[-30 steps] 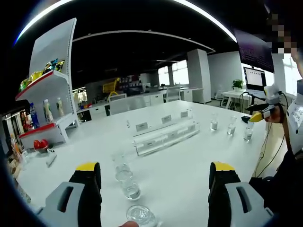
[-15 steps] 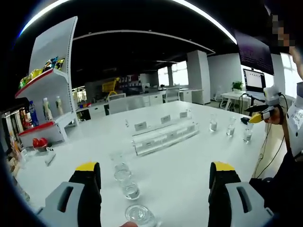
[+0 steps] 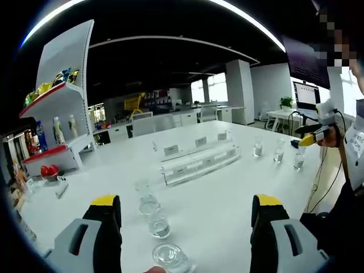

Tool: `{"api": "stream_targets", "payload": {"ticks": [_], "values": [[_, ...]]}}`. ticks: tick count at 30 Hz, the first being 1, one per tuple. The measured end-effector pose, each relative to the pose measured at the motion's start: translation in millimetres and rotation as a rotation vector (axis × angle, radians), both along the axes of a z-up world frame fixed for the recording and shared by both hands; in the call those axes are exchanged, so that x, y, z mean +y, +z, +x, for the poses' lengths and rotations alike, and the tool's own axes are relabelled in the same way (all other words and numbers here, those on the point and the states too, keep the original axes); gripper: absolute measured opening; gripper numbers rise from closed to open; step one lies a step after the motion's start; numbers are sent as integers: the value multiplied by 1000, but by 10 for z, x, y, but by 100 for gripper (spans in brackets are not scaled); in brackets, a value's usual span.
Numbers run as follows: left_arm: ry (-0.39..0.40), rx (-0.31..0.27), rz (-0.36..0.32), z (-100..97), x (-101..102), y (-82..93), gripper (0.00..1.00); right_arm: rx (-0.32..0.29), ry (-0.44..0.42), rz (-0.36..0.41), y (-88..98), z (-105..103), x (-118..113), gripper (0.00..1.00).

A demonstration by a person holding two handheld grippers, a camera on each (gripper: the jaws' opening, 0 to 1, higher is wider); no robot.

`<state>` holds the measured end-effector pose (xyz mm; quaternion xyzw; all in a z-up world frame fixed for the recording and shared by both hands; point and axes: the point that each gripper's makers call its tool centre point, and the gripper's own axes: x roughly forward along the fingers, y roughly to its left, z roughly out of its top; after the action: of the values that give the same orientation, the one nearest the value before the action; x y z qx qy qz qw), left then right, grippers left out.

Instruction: Identify the label on the chemical reagent bottle, grasp the chemical reagent bottle, and place it in the designated position on the reagent rack

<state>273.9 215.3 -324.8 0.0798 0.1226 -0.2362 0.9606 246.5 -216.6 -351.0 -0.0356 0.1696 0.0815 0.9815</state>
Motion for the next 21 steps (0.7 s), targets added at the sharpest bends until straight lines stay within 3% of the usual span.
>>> {"api": "stream_targets", "payload": {"ticks": [7, 21], "values": [[4, -2, -2, -1, 29, -5, 95, -15, 29, -11, 70, 56, 105, 97], [-2, -11, -4, -15, 36, 0, 95, -6, 16, -25, 48, -8, 51, 96]]}}
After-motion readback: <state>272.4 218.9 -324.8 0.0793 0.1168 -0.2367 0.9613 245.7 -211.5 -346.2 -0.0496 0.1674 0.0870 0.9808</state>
